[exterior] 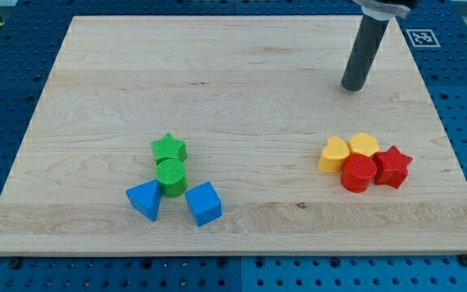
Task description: Separate the green star from green circle
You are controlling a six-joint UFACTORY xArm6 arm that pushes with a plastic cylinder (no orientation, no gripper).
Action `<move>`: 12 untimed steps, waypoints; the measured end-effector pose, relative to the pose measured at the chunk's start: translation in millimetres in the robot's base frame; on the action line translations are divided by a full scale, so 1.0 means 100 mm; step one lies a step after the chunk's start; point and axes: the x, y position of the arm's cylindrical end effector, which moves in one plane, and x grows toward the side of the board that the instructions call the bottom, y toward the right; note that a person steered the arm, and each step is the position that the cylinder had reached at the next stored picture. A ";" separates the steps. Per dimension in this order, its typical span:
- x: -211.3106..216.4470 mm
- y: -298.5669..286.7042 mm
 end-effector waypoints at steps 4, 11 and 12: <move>0.19 -1.21; 1.24 -2.29; 1.24 -2.73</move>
